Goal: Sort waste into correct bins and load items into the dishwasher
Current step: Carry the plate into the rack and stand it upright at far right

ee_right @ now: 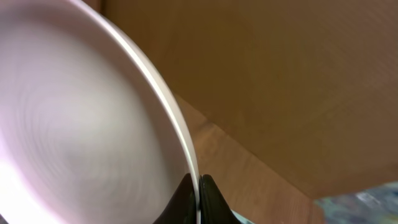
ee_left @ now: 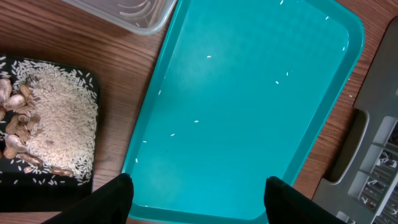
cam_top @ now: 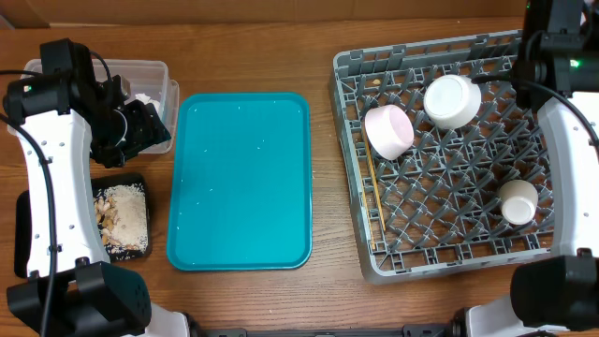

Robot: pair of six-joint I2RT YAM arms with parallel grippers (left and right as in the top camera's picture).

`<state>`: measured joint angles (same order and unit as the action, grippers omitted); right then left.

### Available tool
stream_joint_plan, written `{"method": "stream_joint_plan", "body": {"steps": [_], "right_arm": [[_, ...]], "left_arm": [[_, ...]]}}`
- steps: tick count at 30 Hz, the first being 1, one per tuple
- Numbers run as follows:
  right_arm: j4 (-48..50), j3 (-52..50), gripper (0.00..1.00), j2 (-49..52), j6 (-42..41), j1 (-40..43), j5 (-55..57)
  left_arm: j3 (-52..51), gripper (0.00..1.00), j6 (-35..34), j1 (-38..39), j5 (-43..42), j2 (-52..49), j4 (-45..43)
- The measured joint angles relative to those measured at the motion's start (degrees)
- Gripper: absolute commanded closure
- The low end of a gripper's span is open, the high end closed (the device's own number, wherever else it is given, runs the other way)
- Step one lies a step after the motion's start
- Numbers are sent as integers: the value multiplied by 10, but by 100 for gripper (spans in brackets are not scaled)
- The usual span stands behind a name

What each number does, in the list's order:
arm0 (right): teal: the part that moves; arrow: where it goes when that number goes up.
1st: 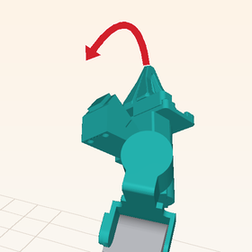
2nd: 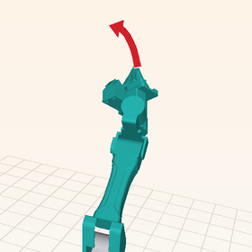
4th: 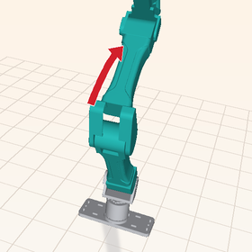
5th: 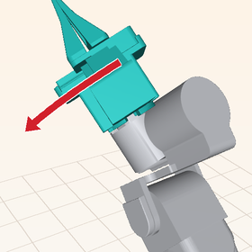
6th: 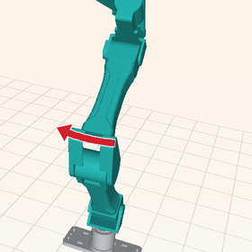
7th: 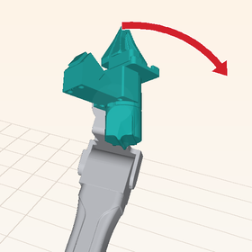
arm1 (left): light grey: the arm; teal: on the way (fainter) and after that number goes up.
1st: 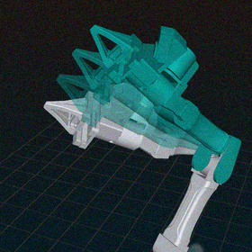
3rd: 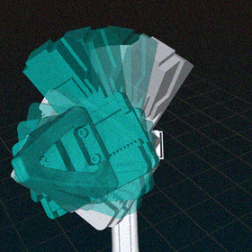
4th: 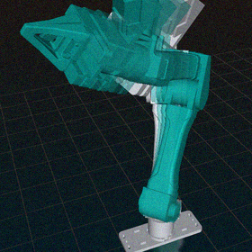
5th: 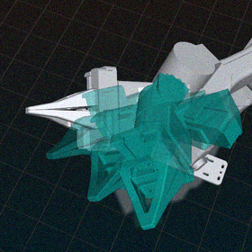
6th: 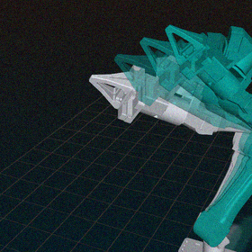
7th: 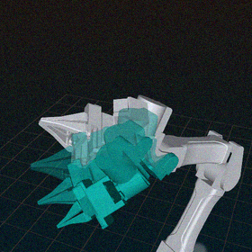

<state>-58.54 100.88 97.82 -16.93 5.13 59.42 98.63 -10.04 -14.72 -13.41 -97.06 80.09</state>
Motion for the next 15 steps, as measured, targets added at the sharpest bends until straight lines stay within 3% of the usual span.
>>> {"method": "stream_joint_plan", "body": {"steps": [7, 15], "right_arm": [[94, -71, 96, 35, 53, 23, 19], [108, -77, 96, 99, 71, 22, 17]], "left_arm": [[0, 30, 0, 0, 0, 0, 1], [0, 30, 0, 0, 0, 0, 2]]}}
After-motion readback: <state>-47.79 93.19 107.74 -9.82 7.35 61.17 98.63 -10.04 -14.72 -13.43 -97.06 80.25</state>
